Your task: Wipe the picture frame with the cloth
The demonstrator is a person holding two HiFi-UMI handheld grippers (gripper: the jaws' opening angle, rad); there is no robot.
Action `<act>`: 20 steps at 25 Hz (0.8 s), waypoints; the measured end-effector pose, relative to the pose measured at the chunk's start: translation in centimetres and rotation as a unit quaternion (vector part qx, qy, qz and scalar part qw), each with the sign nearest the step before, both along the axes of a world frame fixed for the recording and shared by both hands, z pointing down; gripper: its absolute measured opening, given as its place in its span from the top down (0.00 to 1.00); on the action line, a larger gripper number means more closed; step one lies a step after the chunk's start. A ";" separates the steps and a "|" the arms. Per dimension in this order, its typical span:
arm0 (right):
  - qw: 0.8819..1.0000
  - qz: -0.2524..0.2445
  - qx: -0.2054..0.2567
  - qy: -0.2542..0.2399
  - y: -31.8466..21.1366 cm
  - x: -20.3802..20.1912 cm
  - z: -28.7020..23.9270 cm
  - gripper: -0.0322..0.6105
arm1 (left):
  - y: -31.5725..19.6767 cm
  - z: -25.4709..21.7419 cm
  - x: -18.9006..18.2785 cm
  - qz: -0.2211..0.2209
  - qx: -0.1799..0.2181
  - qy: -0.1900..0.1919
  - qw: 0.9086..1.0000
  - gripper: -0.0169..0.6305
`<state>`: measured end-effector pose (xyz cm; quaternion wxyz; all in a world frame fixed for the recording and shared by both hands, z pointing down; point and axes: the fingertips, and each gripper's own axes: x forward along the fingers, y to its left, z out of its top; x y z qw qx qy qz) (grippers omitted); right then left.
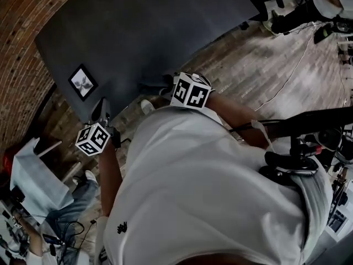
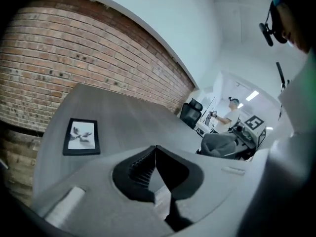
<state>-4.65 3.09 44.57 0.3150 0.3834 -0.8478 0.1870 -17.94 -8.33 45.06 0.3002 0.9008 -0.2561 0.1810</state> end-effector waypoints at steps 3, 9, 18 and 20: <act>1.000 -0.008 -0.002 -0.016 2.7 2.1 0.1 0.81 | 3.7 -0.4 4.0 0.016 0.002 -0.012 1.000 0.95; 0.999 -0.038 -0.006 -0.036 6.7 5.3 1.8 0.81 | 10.1 0.1 9.1 0.035 0.000 -0.047 0.998 0.95; 0.994 -0.092 -0.020 -0.052 9.8 6.5 4.9 0.81 | 16.0 2.7 8.6 -0.007 -0.037 -0.092 0.995 0.95; 0.994 -0.096 -0.016 -0.050 9.9 6.3 4.6 0.81 | 16.2 2.7 8.5 -0.008 -0.038 -0.092 0.995 0.95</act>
